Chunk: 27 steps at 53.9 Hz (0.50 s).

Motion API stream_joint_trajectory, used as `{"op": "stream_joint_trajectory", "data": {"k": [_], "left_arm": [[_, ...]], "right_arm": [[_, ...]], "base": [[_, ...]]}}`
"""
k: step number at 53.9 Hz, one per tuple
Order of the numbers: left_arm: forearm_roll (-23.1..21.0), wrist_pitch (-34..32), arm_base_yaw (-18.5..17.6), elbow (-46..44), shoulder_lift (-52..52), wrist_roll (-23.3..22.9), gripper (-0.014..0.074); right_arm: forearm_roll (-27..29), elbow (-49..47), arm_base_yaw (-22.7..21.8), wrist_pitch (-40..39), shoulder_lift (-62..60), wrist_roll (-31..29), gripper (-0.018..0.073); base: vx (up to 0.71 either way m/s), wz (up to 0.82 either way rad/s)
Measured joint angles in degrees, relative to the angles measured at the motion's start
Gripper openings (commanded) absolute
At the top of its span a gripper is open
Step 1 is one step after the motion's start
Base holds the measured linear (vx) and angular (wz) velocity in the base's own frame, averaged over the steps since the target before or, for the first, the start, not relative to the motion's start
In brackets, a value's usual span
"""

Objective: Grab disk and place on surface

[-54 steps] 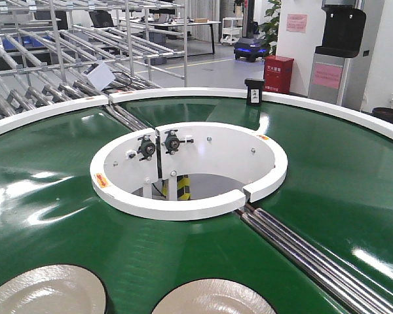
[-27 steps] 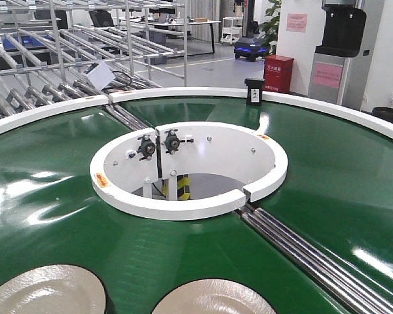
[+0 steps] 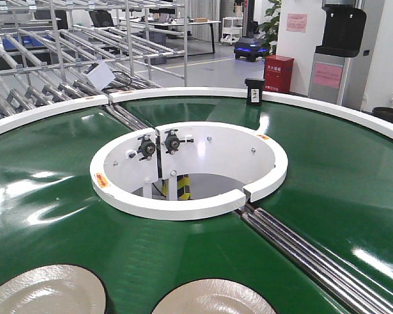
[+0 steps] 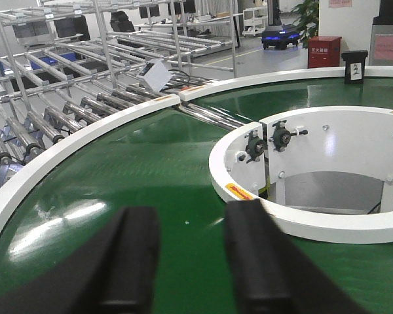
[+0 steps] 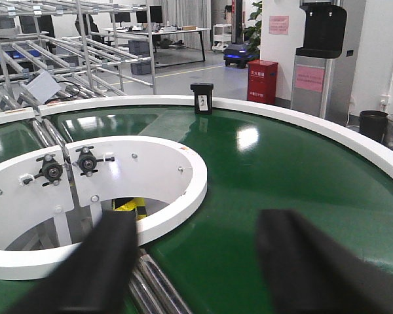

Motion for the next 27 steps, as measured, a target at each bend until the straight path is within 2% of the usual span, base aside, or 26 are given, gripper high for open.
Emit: {"op": "stream_joint_trajectory", "data": {"k": [3, 10, 15, 22, 27], "left_arm": [[0.0, 0.0, 0.0, 0.0, 0.0, 0.0, 0.0556], [-0.1, 0.0, 0.0, 0.0, 0.0, -0.2, 0.0559], [-2.3, 1.7, 0.0, 0.0, 0.0, -2.2, 0.0544], [-9.3, 9.0, 0.0, 0.0, 1.9, -3.5, 0.0500], [-17.4, 14.6, -0.2, -0.3, 6.5, 2.3, 0.0465]], "right_arm": [[0.0, 0.0, 0.0, 0.0, 0.0, 0.0, 0.0730], [0.0, 0.0, 0.0, -0.2, 0.0, 0.0, 0.0724], [0.0, 0.0, 0.0, -0.5, 0.0, 0.0, 0.0710], [0.0, 0.0, 0.0, -0.6, 0.0, 0.3, 0.0670], [0.3, 0.0, 0.0, -0.6, 0.0, 1.2, 0.0630]], "base": [[0.00, 0.00], [0.00, 0.00], [0.00, 0.00], [0.00, 0.00], [0.00, 0.00]]}}
